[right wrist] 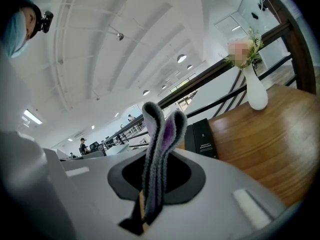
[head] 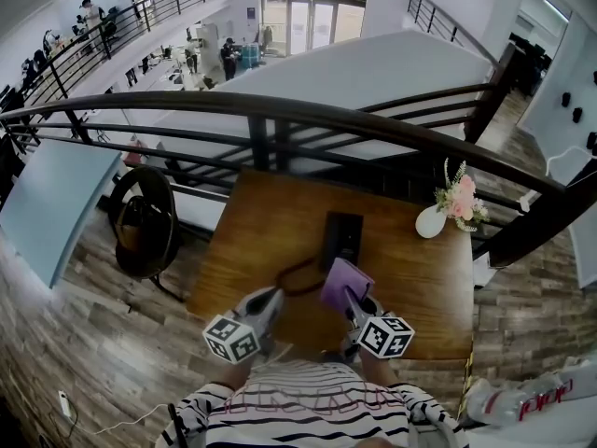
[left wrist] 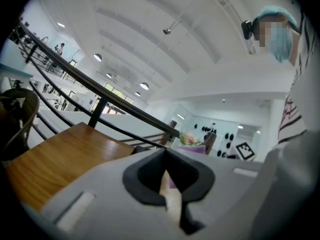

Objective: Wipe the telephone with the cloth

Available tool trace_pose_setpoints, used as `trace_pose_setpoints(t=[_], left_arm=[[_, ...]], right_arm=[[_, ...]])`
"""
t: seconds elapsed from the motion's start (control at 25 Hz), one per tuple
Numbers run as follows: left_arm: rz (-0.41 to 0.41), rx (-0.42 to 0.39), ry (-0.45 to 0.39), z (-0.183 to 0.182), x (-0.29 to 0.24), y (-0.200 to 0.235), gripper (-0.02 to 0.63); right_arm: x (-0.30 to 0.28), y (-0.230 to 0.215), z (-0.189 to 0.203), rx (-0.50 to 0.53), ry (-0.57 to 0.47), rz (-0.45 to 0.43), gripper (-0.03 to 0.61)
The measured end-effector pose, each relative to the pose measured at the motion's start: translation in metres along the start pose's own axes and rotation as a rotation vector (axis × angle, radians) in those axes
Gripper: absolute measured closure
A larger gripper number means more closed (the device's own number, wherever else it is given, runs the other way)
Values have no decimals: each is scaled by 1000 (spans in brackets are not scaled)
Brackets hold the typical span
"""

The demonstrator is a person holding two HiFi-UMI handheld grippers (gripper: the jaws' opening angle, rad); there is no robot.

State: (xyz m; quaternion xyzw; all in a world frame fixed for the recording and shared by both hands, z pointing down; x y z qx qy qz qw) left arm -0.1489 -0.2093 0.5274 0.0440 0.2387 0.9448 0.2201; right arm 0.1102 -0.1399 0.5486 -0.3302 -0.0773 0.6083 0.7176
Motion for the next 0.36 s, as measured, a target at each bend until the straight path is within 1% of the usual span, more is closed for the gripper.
trace_pose_setpoints(t=[0.36], left_arm=[[7,1,8,4,-10,-3,614]], right_arm=[[0,-8,-3,-1,8,-5,541]])
Point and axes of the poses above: the fingertips, and each gripper's own axes: x backward along the fingers, y to its left, z out of its underside, the point moved 9 cm from there along x, backward along the fingers, and after that the axes turned 4 degrees about z, right-handed, at the moved point
